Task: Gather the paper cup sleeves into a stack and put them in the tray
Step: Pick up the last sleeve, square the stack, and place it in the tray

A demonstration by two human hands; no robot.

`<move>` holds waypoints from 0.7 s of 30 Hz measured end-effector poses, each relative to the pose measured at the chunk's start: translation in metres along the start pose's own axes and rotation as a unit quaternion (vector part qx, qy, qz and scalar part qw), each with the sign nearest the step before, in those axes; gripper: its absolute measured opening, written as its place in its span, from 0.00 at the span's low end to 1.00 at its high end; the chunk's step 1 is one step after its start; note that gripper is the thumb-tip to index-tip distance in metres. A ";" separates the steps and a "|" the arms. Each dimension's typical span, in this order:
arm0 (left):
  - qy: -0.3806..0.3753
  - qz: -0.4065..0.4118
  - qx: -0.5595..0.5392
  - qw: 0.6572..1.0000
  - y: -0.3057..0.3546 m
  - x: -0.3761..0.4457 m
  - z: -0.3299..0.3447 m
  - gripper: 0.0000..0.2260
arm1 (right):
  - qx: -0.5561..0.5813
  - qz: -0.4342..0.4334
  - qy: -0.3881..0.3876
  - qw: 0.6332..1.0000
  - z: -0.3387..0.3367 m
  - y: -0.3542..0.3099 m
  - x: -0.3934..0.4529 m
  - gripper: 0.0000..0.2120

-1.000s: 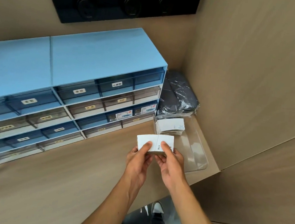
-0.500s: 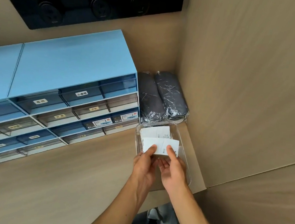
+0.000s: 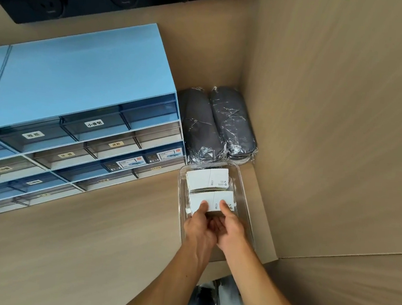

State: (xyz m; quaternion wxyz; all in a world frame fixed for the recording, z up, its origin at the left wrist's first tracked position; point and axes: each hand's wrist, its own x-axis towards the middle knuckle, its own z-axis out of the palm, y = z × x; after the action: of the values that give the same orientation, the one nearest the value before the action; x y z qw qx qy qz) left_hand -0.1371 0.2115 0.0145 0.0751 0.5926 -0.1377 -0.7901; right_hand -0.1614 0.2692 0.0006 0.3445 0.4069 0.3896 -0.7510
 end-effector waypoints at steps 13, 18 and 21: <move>0.062 0.003 0.037 0.997 0.002 0.016 0.010 0.09 | -0.050 0.011 0.051 0.997 0.005 0.002 0.025 0.18; 0.120 0.048 0.128 0.983 -0.003 0.029 0.009 0.18 | -0.037 0.008 0.070 0.997 0.007 0.010 0.028 0.25; 0.144 0.065 0.198 0.967 -0.003 0.032 0.007 0.25 | -0.044 0.012 0.073 0.996 0.010 0.009 0.030 0.26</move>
State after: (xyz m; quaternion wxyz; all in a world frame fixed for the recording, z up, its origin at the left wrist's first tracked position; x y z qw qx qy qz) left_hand -0.1525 0.2065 -0.0145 0.0266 0.6929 -0.3180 -0.6466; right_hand -0.1701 0.2506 -0.0253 0.3415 0.4497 0.4410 -0.6975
